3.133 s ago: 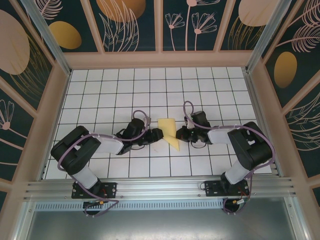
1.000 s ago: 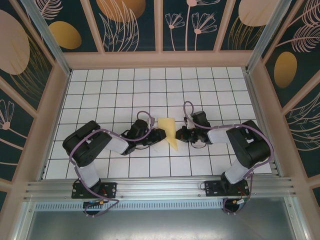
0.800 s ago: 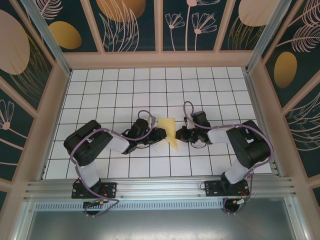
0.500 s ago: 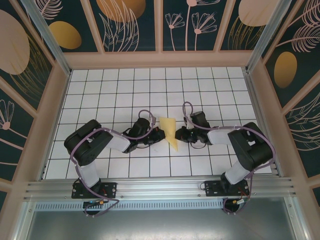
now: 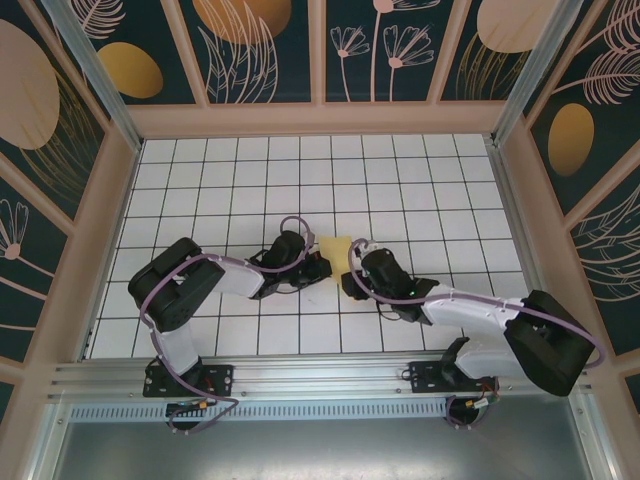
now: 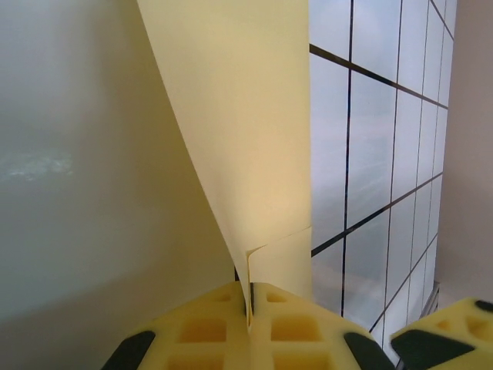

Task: Fold a paper plane with a square sheet of paper (pick it up from the middle)
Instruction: Fold the wing for the fifth time at the center of the table.

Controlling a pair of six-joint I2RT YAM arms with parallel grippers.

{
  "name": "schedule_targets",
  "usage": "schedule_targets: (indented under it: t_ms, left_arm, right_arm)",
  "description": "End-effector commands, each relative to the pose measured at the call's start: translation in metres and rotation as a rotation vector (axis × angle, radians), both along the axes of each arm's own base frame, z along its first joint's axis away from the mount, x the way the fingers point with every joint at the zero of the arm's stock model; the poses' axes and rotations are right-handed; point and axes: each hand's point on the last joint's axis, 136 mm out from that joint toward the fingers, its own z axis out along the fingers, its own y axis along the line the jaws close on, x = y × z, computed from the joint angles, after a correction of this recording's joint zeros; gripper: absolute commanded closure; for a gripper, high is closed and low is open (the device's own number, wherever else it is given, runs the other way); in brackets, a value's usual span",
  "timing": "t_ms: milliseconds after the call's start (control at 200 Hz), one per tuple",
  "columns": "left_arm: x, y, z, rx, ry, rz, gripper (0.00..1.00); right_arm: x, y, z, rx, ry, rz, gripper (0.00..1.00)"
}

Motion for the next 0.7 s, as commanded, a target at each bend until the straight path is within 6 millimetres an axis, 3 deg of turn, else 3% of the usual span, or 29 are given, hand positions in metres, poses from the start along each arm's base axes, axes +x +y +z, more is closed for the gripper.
schedule_targets:
  t_ms: [0, 450, 696]
  left_arm:
    - [0.003, -0.003, 0.008, 0.017, -0.025, -0.012, 1.0]
    - [0.003, -0.003, 0.009, 0.022, -0.024, -0.018, 1.0]
    - [0.003, -0.003, 0.009, 0.022, -0.024, -0.022, 1.0]
  right_arm:
    - [0.007, 0.0, 0.005, -0.106, -0.164, 0.002, 0.62]
    - [0.009, 0.029, -0.026, -0.41, -0.273, 0.138, 0.62]
    - [0.005, 0.027, -0.036, -0.462, -0.265, 0.154, 0.77]
